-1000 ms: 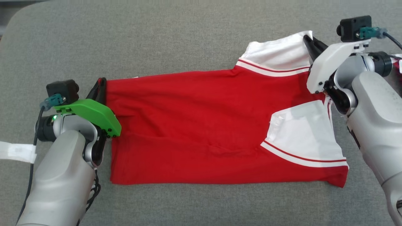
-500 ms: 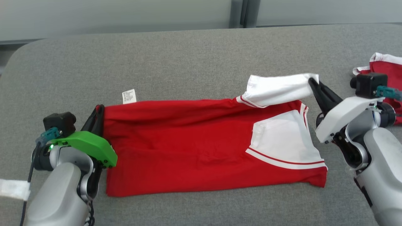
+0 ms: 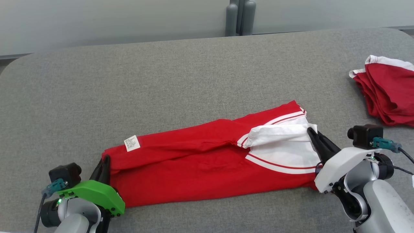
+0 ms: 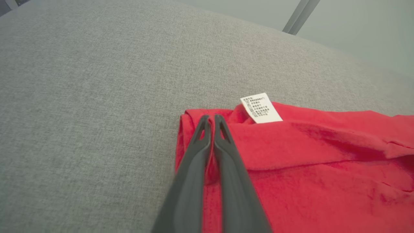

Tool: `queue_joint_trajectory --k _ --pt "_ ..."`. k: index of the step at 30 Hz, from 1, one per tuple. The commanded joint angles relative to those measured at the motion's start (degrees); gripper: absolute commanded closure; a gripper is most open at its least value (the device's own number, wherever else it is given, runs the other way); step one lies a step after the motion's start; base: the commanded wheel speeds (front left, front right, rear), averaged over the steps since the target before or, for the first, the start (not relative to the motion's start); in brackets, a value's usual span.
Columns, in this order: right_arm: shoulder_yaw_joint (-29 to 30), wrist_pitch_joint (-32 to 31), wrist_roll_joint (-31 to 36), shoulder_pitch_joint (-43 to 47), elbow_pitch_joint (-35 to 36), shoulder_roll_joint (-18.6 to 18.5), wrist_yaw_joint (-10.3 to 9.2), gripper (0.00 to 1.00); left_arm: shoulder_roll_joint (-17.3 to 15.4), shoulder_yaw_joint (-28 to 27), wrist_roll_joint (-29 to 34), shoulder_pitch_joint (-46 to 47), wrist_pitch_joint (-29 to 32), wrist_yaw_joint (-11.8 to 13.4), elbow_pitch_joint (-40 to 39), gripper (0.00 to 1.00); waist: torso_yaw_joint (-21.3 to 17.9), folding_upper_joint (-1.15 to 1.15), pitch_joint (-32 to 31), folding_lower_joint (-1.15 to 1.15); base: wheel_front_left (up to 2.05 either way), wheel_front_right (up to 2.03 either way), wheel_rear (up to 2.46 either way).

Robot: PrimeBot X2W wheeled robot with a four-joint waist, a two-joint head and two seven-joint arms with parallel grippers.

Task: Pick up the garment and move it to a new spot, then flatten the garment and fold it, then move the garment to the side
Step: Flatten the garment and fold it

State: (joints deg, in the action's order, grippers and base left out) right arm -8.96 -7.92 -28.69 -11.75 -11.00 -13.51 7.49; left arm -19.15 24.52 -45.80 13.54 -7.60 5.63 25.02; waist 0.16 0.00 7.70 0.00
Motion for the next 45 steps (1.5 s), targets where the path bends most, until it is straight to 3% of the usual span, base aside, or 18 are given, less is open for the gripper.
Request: queue_joint_trajectory --k 1,15,16,17,18,19,20,30,45 --pt "0.11 0.03 0.31 0.95 0.31 0.01 0.0 1.0 -0.1 -0.19 0.01 -0.85 -0.1 0.23 -0.02 1.0 -0.1 0.0 -0.05 0.0 0.0 0.0 0.0" --pt "-0.12 1.18 2.35 2.32 -3.81 1.11 0.0 1.0 -0.46 0.22 -1.36 -3.95 0.36 0.25 2.26 1.0 -0.56 0.0 -2.01 0.0 0.0 0.0 0.0" --pt "-0.27 1.48 2.49 2.44 -4.17 0.99 0.0 0.87 -0.33 0.22 -1.45 -4.16 0.17 0.19 2.42 0.89 -0.6 0.0 -2.19 0.0 0.0 0.0 0.0" --pt "-0.47 1.75 2.45 2.64 -4.48 0.92 0.0 0.72 -0.27 0.24 -1.57 -4.4 -0.04 0.09 2.47 0.56 -0.65 0.0 -2.38 0.0 0.0 0.0 0.0" --pt "-0.63 2.11 2.48 2.85 -4.66 0.81 0.0 0.58 -0.3 0.18 -1.68 -4.67 -0.31 -0.02 2.41 0.13 -0.71 0.0 -2.58 0.0 0.0 0.0 0.0" --pt "-0.75 2.4 2.46 3.2 -4.81 0.72 0.0 0.18 -0.27 0.03 -1.82 -5.09 -0.61 -0.05 2.33 0.0 -0.82 0.0 -2.81 0.0 0.0 0.0 0.0" --pt "-0.78 2.75 2.44 3.63 -4.97 0.64 0.0 0.0 -0.24 -0.14 -2.04 -5.56 -0.92 -0.03 2.1 0.0 -0.94 0.0 -3.05 0.0 0.0 0.0 0.0" --pt "0.58 4.14 2.74 7.91 -5.09 0.44 0.0 0.0 -0.11 -3.04 -3.83 -11.61 -4.35 2.59 -4.61 0.0 -2.18 0.0 -5.05 0.0 0.0 0.0 0.0" --pt "4.74 1.65 5.22 6.53 -2.89 0.01 0.0 0.0 -1.47 -5.0 1.17 -14.33 -6.71 8.72 -17.05 0.0 -1.86 0.0 -6.23 0.0 0.0 0.0 0.0"
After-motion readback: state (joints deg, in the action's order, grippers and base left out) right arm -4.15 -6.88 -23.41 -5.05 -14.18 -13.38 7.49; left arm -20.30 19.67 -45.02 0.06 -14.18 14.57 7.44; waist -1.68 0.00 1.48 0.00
